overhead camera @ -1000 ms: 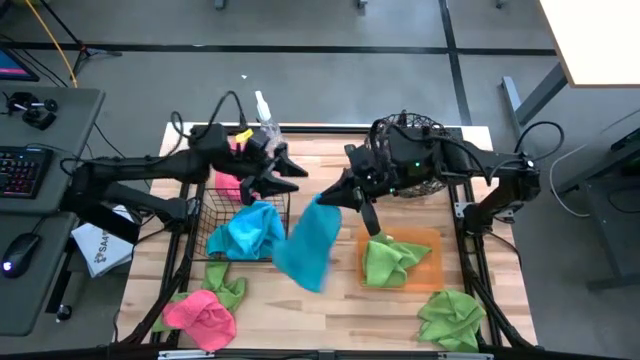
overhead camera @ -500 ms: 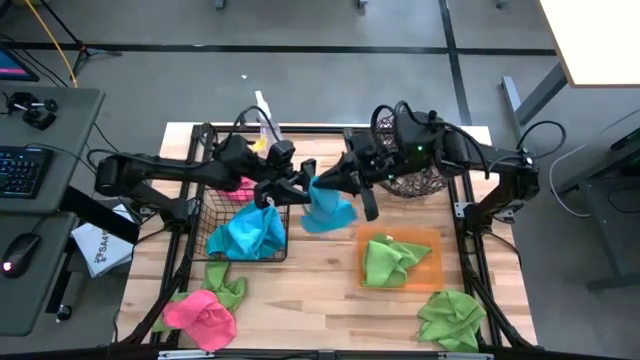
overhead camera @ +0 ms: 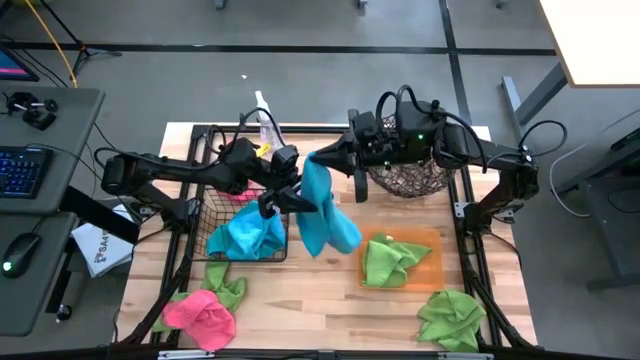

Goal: Sort microfiber towel by color & place in baskets
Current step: Put the blue microfiber towel into the left wire basket

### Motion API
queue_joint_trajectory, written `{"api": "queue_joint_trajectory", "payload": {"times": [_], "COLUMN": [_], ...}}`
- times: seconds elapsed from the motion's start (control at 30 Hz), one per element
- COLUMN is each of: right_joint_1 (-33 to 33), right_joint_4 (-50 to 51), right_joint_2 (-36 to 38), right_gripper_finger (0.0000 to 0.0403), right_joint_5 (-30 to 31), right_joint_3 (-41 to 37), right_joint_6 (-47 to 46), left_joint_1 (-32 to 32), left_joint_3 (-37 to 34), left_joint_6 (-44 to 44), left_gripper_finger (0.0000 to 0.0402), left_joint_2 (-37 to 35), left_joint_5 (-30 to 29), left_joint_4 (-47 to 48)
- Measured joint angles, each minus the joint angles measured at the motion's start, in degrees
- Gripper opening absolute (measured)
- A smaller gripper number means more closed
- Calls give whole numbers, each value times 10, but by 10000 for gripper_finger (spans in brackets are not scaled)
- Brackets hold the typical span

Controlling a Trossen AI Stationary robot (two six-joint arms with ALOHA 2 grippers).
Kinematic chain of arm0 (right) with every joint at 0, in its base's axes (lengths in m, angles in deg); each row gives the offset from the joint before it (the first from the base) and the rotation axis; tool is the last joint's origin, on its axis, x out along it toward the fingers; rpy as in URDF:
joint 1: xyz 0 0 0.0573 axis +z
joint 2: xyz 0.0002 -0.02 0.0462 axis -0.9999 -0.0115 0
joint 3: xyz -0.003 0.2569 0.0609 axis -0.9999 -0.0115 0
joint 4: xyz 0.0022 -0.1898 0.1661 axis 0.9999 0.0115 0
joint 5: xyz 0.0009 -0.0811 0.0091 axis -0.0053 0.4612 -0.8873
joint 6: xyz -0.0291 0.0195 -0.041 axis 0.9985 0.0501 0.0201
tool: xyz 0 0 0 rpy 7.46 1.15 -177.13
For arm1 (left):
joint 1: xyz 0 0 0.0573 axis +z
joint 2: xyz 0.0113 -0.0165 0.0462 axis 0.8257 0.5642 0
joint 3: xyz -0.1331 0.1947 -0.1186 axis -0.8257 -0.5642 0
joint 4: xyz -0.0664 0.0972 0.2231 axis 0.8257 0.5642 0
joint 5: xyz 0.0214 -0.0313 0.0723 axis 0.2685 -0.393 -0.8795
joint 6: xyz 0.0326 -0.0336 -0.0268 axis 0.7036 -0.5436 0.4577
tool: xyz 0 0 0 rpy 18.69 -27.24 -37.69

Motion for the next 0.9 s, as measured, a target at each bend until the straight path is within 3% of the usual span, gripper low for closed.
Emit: {"api": "queue_joint_trajectory", "payload": {"times": [0.13, 0.2, 0.27, 0.43, 0.57, 0.77, 0.9], "right_joint_1": [0, 0, 0, 9, 21, 21, 26], "right_joint_4": [0, 4, 9, 19, 51, 188, 263], "right_joint_2": [7, 9, 10, 19, 37, 60, 56], "right_gripper_finger": [3, 18, 45, 141, 216, 266, 265], "right_joint_5": [12, 25, 37, 91, 143, 184, 245], "right_joint_3": [0, 0, 0, 0, -1, 2, -1], "right_joint_6": [-32, -40, -40, -40, -15, -69, -90], "left_joint_1": [14, 24, 36, 67, 83, 55, -8], "left_joint_3": [0, 1, 1, 1, 1, 1, -6], "left_joint_6": [36, 59, 69, 121, 192, 211, 166], "left_gripper_finger": [123, 48, 16, 5, 2, 1, 1], "left_joint_2": [-13, -21, -30, -87, -166, -310, -369], "left_joint_5": [10, 23, 38, 33, -16, -211, -307], "left_joint_4": [58, 93, 133, 303, 525, 833, 922]}}
